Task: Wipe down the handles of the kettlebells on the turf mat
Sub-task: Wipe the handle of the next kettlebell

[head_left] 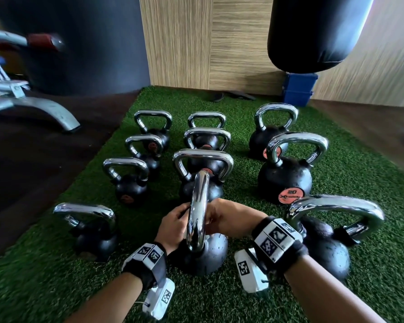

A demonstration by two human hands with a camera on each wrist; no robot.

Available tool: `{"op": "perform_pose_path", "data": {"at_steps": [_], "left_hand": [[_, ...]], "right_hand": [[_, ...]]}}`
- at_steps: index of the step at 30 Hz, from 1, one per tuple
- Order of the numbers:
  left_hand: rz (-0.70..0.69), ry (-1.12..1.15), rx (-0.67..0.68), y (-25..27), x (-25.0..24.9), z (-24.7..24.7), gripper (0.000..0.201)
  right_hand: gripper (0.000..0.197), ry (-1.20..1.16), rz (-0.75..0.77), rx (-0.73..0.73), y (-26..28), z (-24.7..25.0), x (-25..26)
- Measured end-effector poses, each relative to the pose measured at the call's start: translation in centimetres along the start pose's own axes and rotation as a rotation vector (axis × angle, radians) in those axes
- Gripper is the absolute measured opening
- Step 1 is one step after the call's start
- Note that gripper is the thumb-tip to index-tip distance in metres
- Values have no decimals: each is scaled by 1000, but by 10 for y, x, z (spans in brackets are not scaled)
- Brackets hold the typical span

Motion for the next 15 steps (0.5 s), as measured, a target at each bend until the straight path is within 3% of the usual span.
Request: {"op": "perform_pose_path", "data": {"at_steps": [3,7,10,15], "left_hand": [[-28,-54,-12,1,-4,1,20],[-46,-115,-9,-1,-1,2,33],[-44,-156,17,-4,-1,-1,20],[-18,-75,-24,-6,3,1,16]], "right_hand": [[13,-236,-7,-29,2,-4,-7],[19,-659,53,-97,4,-12,-9],[27,-993,120,-167,4,-13,-7],[30,-1157,89,-301,3,-15,-17]]}}
Point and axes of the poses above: each hand's wrist, its own y-axis away from the middle knuckle, its own z-axis out of the back of the hand, x = y × z, the point moved 9 cm from there along -y, towards the middle knuckle, and after that the axes turned 5 degrees about z, right-handed, at the moved point
